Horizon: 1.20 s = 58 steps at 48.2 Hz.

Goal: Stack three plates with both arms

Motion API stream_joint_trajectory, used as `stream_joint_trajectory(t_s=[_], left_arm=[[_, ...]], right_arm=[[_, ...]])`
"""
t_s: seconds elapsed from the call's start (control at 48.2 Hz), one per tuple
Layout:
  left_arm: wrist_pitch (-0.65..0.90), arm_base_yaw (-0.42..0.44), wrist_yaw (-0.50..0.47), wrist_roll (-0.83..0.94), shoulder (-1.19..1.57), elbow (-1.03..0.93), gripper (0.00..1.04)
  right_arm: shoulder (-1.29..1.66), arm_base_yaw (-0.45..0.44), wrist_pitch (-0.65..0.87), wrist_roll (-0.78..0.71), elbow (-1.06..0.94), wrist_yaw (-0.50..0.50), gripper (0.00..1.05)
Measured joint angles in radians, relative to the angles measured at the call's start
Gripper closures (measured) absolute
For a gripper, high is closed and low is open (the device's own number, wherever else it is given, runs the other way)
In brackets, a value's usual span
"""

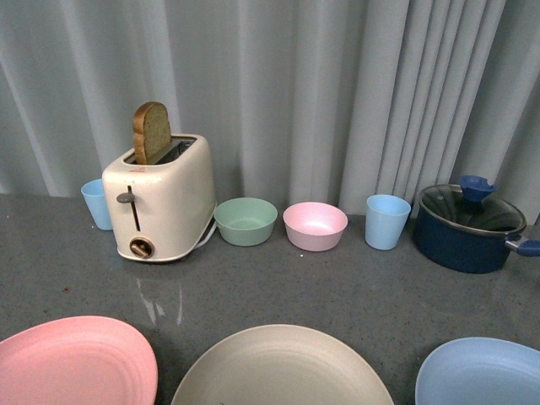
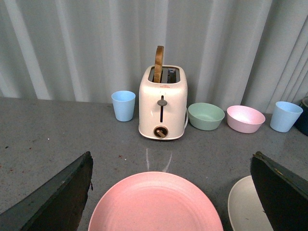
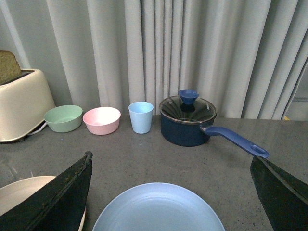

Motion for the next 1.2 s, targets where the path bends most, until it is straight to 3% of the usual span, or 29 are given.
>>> stream_joint_trajectory(t_s=[0.644, 0.685, 0.748, 0.851, 0.934, 1.059, 1.204], left_arm=[[0.0, 0.0, 0.0, 0.0, 0.0, 0.0, 0.07], [-0.06, 0.022, 0.059, -0.048, 0.032, 0.019, 0.07], [-0.22, 0.094, 0.234, -0.168, 0.203, 0.103, 0.07], [-0.092, 0.213, 0.387, -0.18, 0.405, 0.134, 0.07], [0.062, 0.33, 0.512, -0.093, 0.652, 0.225, 0.07], [0.194, 0.396, 0.514, 0.052, 1.028, 0.328, 0.07], [0.153, 0.419, 0.546, 0.182, 1.288, 0.417, 0.07]], right_arm=[[0.0, 0.0, 0.0, 0.0, 0.0, 0.0, 0.07], [0.0, 0.0, 0.0, 0.0, 0.0, 0.0, 0.07], [0.0, 0.0, 0.0, 0.0, 0.0, -0.002, 0.07], [0.0, 0.0, 0.0, 0.0, 0.0, 0.0, 0.07], [0.0, -0.001, 0.0, 0.0, 0.0, 0.0, 0.07], [0.0, -0.002, 0.0, 0.0, 0.0, 0.0, 0.07], [0.0, -0.001, 0.0, 0.0, 0.0, -0.001, 0.07]])
